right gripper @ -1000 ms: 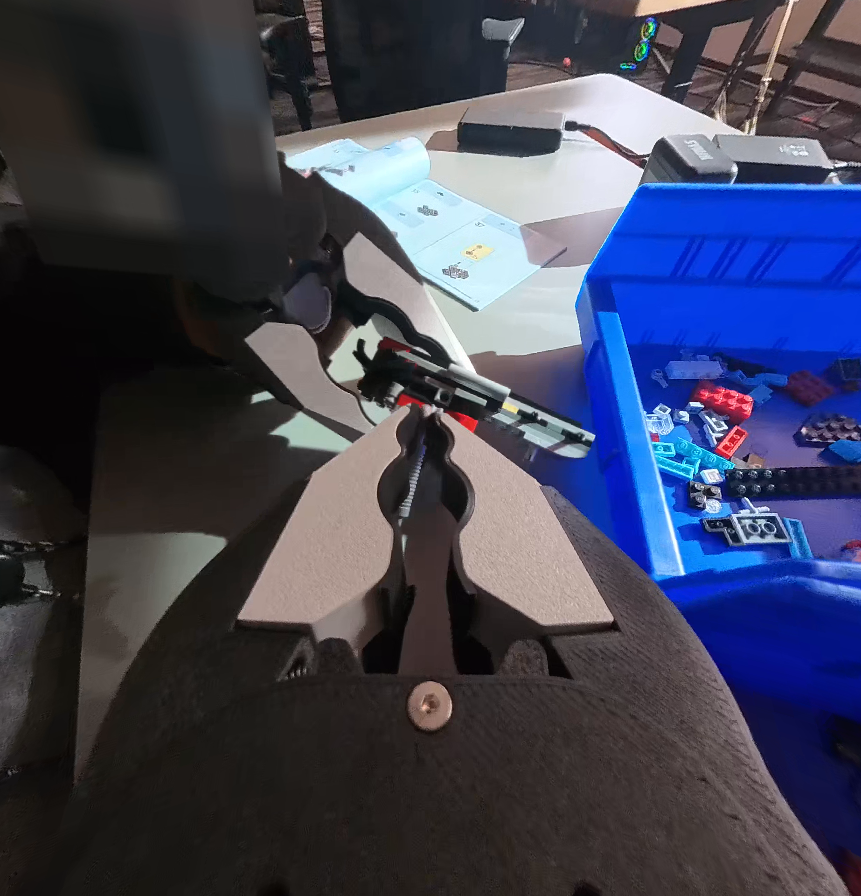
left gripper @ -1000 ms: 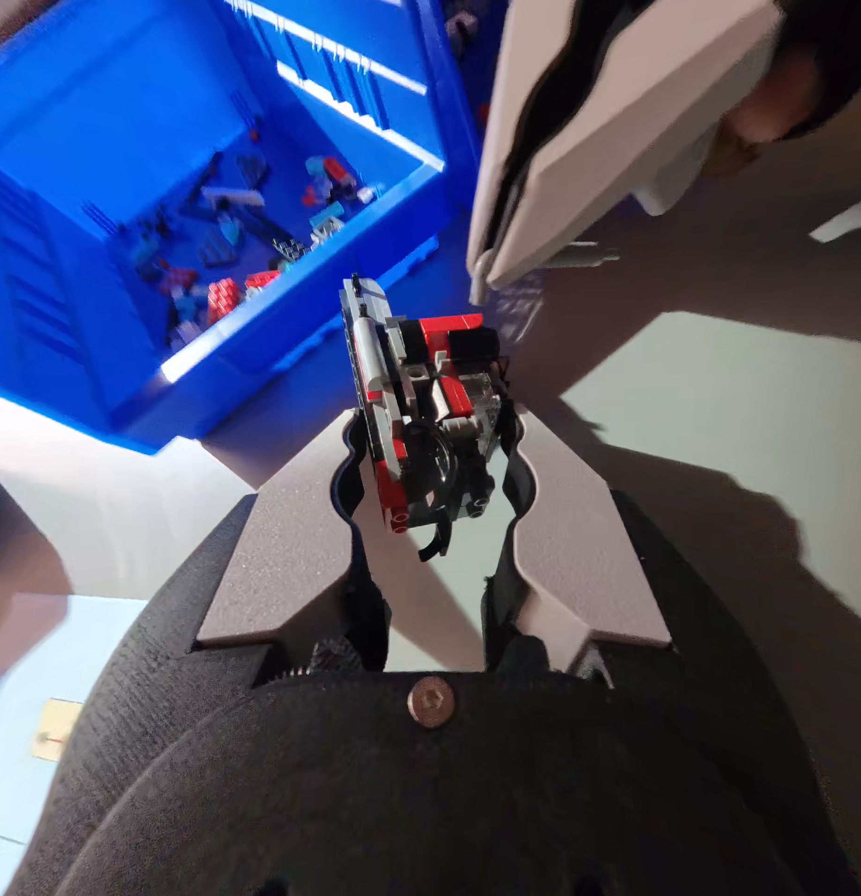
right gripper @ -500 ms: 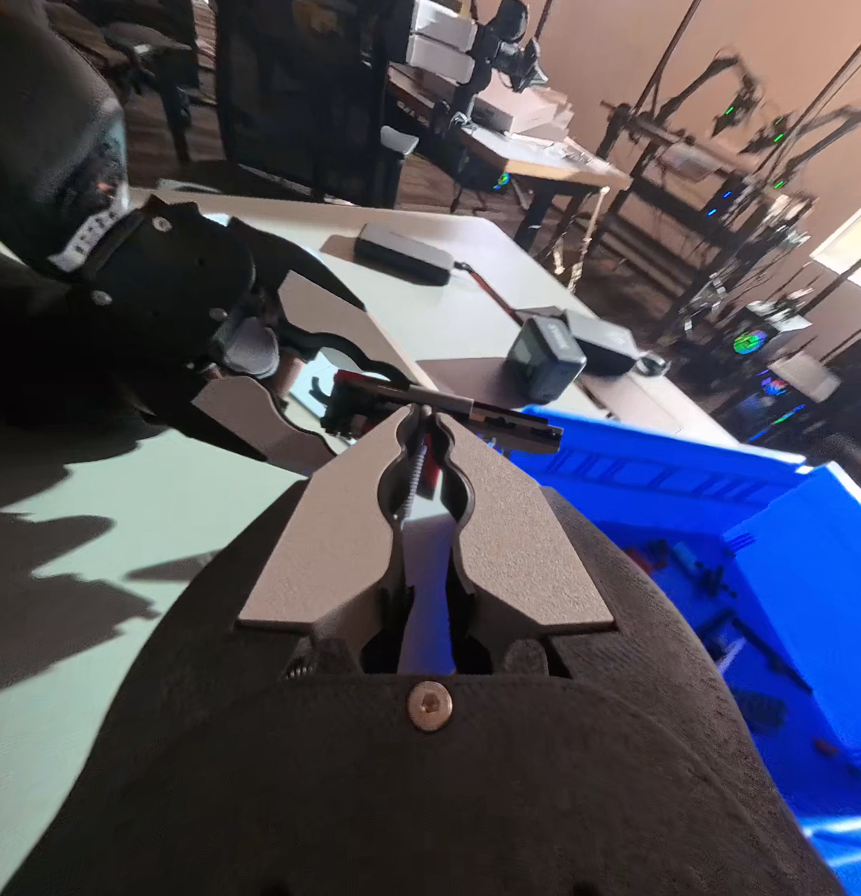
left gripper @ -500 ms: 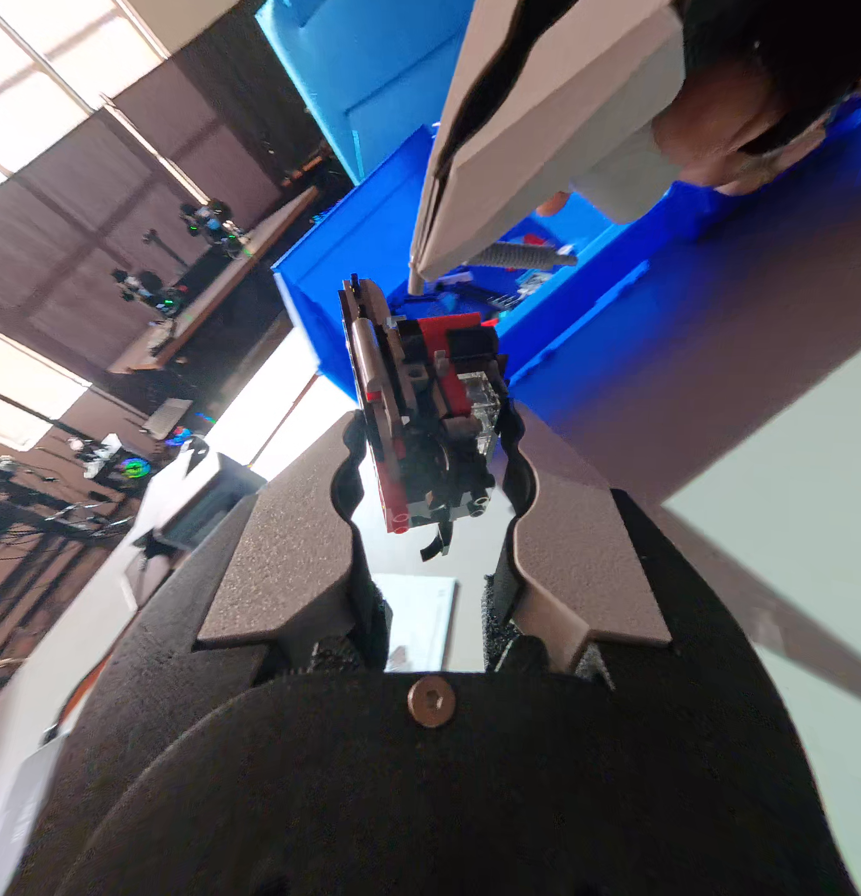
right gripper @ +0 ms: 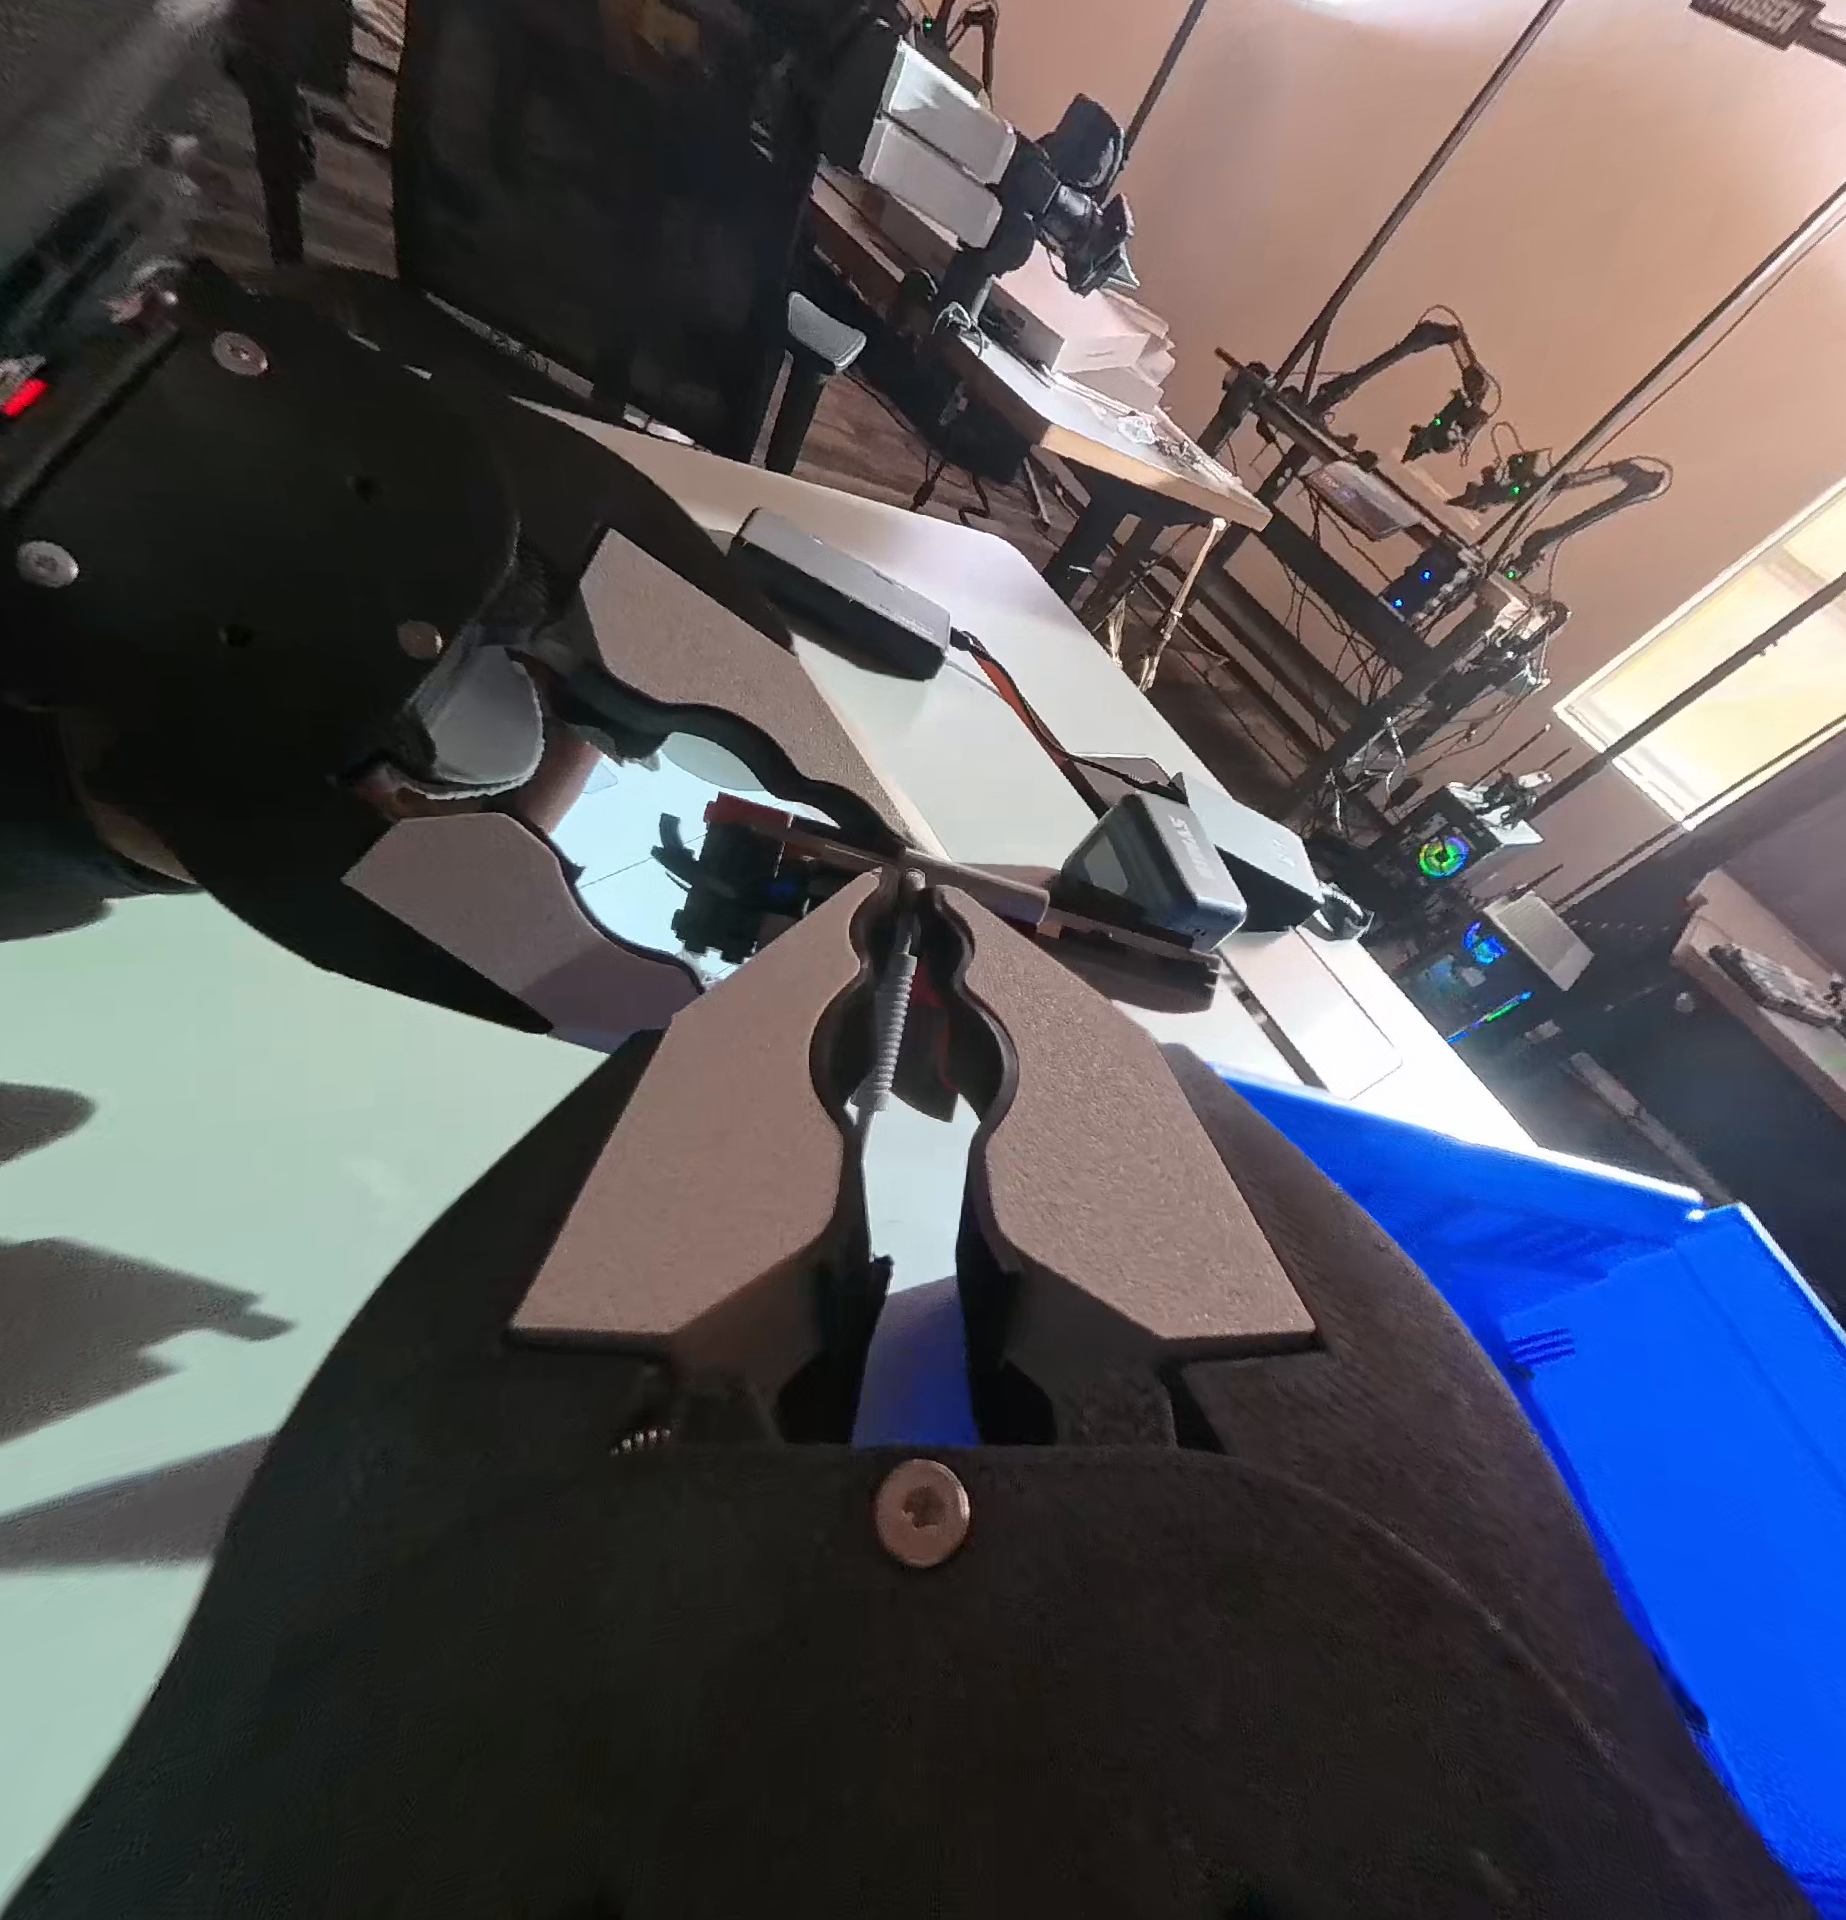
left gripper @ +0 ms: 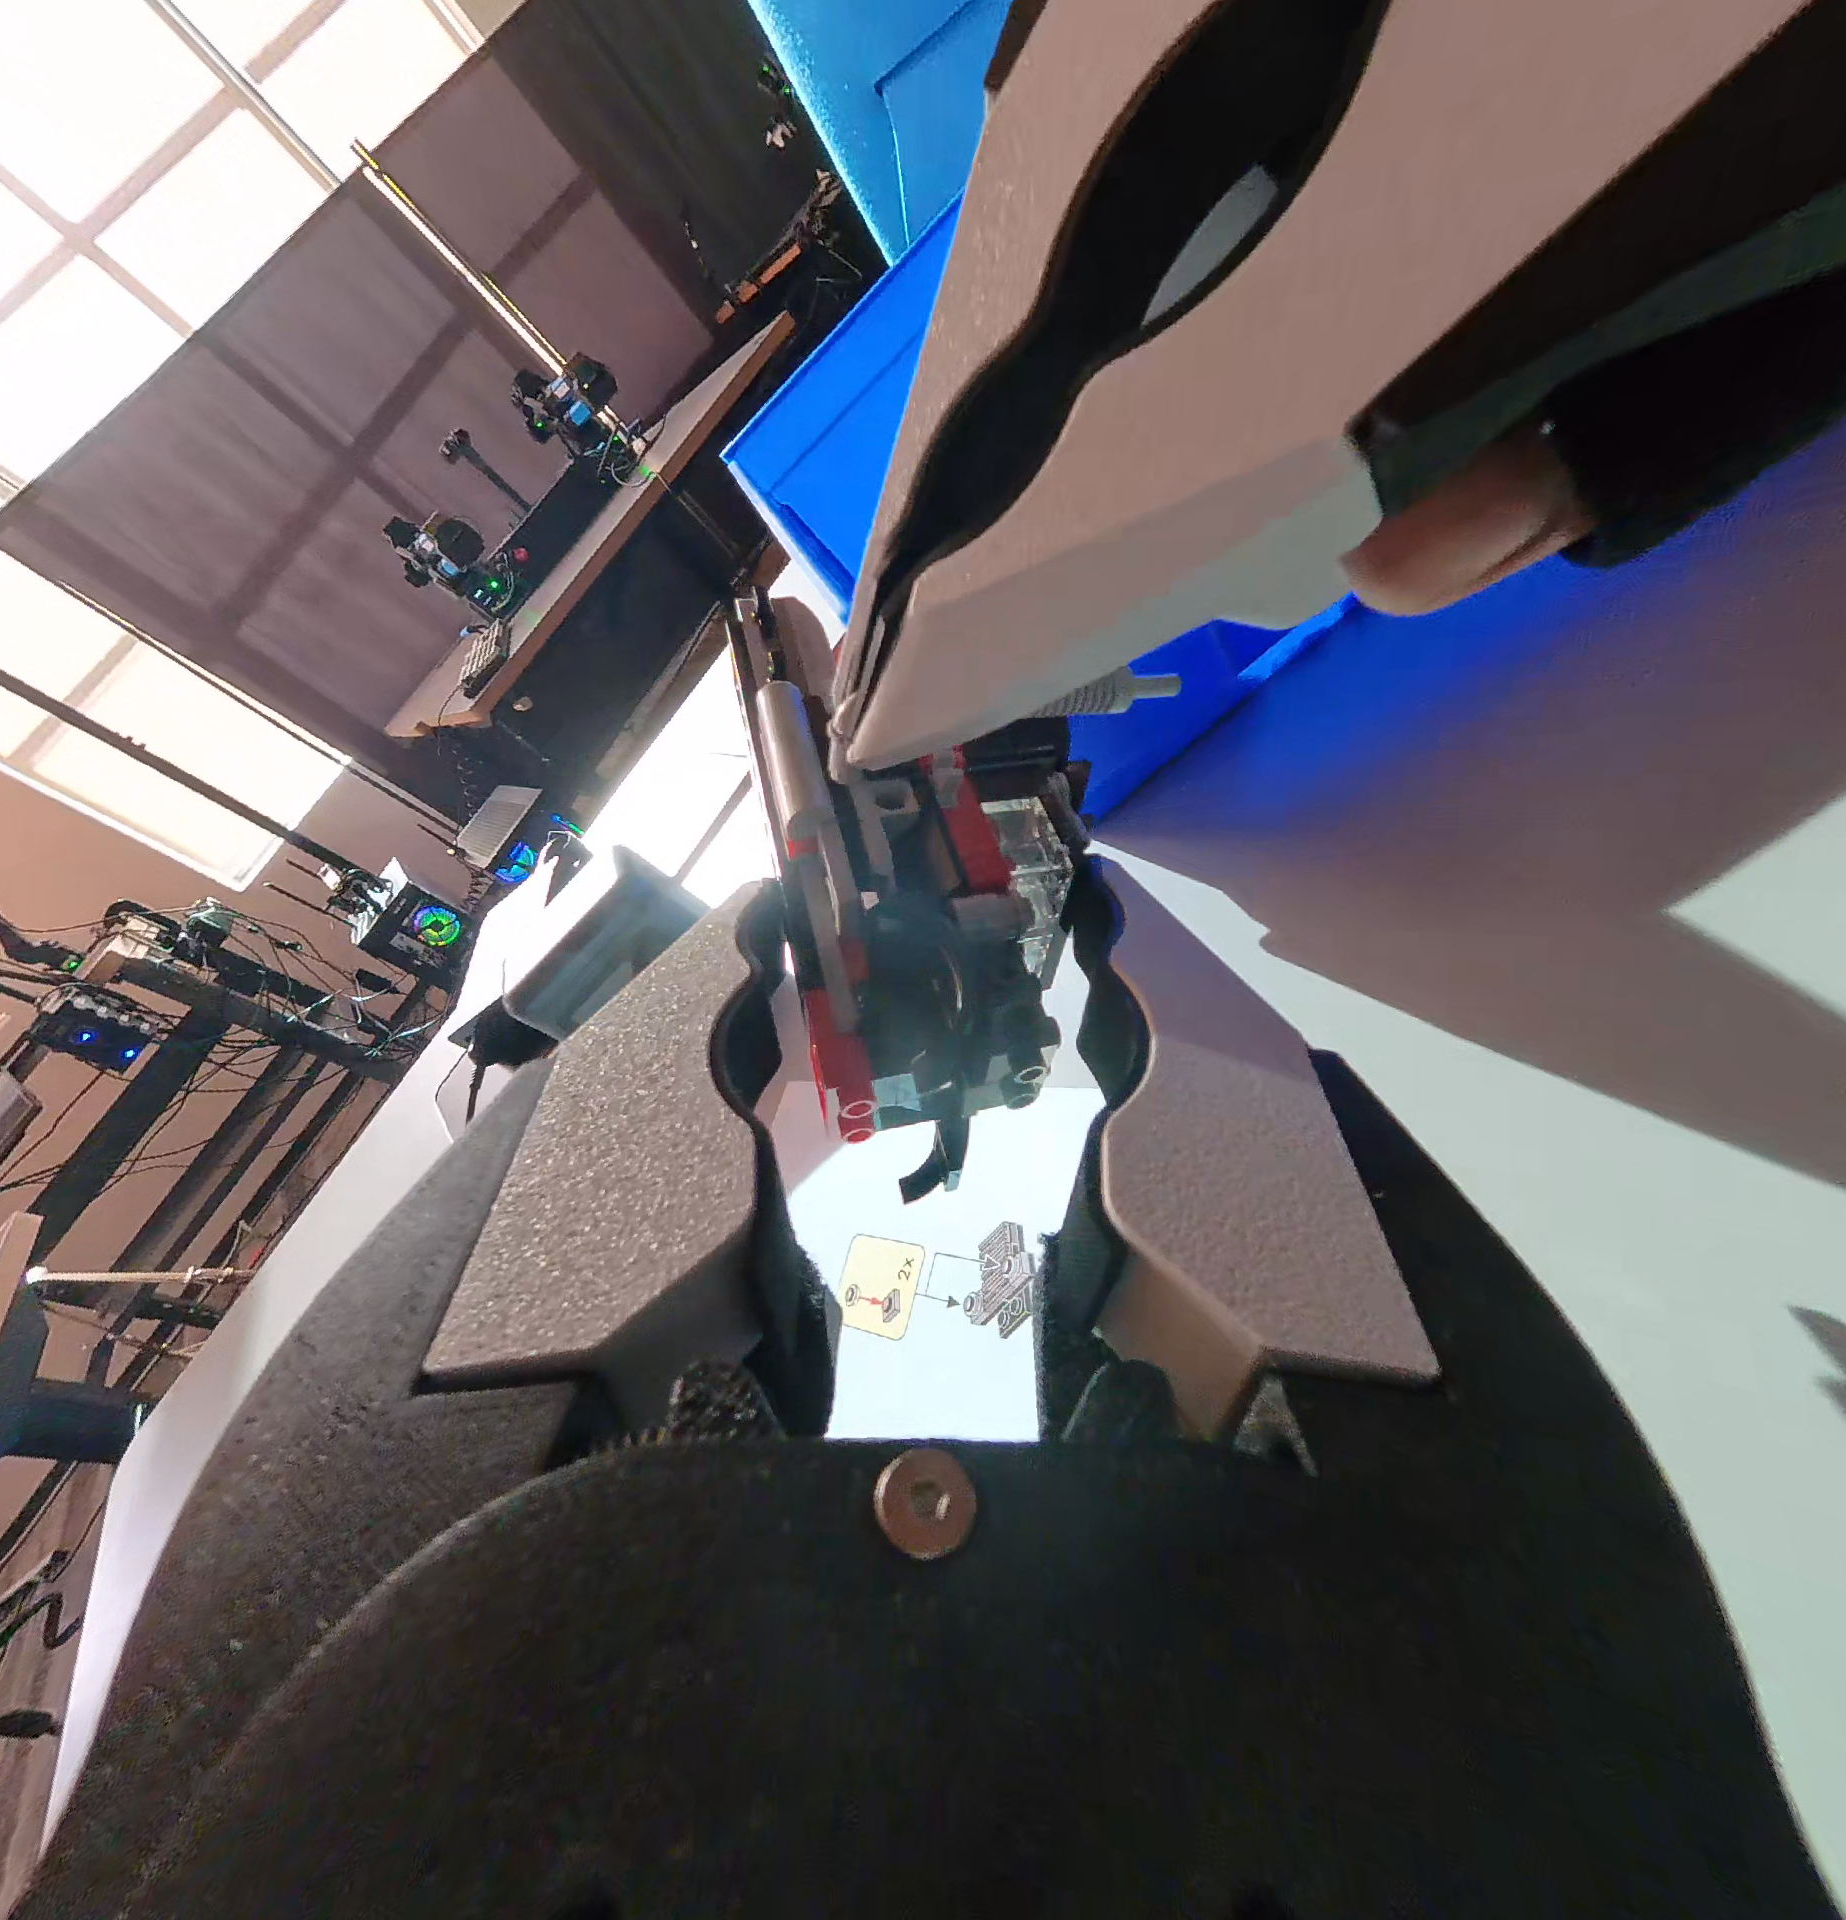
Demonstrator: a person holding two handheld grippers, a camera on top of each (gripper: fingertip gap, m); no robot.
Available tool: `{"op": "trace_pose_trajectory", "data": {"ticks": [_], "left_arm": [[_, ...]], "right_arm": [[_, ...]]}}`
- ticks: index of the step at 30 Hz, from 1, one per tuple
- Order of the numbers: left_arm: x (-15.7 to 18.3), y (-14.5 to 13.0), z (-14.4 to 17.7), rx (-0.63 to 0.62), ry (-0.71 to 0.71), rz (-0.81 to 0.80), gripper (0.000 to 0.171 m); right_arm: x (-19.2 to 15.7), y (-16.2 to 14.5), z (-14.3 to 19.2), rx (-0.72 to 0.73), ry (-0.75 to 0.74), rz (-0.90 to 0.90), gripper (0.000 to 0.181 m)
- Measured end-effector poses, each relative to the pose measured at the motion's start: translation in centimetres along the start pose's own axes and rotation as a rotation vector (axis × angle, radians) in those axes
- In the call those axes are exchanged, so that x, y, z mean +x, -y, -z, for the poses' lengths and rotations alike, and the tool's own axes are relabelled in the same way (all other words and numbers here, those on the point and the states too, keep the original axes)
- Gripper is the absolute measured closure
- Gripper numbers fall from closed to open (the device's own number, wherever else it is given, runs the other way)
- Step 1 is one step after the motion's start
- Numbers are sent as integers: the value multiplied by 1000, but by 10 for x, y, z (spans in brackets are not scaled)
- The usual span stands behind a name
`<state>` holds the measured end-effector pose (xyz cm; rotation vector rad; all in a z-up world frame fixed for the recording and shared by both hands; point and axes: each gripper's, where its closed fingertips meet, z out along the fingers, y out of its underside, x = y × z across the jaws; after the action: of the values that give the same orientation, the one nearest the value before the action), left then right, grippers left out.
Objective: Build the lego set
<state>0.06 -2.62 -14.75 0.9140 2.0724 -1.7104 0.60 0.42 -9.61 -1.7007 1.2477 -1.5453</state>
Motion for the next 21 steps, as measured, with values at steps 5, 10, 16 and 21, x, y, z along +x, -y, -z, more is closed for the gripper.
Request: {"op": "trace_pose_trajectory", "data": {"ticks": [5, 10, 16, 21], "left_arm": [[3, 0, -1, -6, 8, -30, 115], [3, 0, -1, -13, 24, -69, 114], [5, 1, 1, -20, 32, -111, 114], [5, 0, 2, -20, 32, -111, 115]], "right_arm": [[2, -11, 3, -32, -2, -65, 177], [-1, -16, 4, -52, 6, -92, 177], [-2, -19, 4, -63, 5, -120, 177], [-3, -20, 3, -67, 3, -137, 177]]}}
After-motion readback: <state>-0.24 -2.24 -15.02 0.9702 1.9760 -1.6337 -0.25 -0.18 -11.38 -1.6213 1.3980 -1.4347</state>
